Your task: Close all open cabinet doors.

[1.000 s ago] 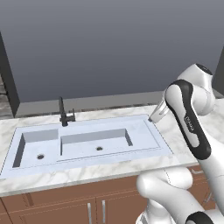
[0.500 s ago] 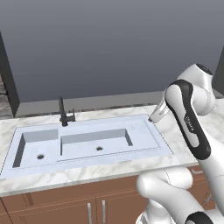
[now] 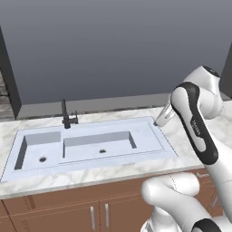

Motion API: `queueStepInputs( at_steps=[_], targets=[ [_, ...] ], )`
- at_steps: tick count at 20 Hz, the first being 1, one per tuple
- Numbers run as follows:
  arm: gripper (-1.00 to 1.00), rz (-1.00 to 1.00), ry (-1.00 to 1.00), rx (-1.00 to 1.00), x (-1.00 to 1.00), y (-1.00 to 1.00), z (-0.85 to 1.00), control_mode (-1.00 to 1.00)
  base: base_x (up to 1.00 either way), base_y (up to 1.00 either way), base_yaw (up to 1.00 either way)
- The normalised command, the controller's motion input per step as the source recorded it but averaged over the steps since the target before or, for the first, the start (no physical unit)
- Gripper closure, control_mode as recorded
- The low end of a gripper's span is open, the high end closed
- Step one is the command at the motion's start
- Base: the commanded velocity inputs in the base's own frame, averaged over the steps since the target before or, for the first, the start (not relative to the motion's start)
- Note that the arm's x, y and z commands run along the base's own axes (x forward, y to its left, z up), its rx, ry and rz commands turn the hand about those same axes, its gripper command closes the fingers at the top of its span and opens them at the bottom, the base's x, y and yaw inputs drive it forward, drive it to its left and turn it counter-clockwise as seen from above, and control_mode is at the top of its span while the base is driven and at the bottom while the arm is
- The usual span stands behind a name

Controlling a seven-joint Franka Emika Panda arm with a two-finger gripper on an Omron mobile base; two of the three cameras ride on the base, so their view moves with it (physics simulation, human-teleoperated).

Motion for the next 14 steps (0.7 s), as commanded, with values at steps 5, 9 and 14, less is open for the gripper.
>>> queueStepInputs(
  at_steps=[5, 9, 14],
  targets=[
    [-1.00, 0.00, 0.00, 0.00, 0.00, 0.00, 0.00, 1.00, -0.46, 0.05, 0.20],
    [-1.00, 0.00, 0.00, 0.00, 0.00, 0.00, 0.00, 1.00, -0.18, 0.10, 0.49],
    [-1.00, 0.00, 0.00, 0.00, 0.00, 0.00, 0.00, 1.00, -0.01, 0.15, 0.66]
  ],
)
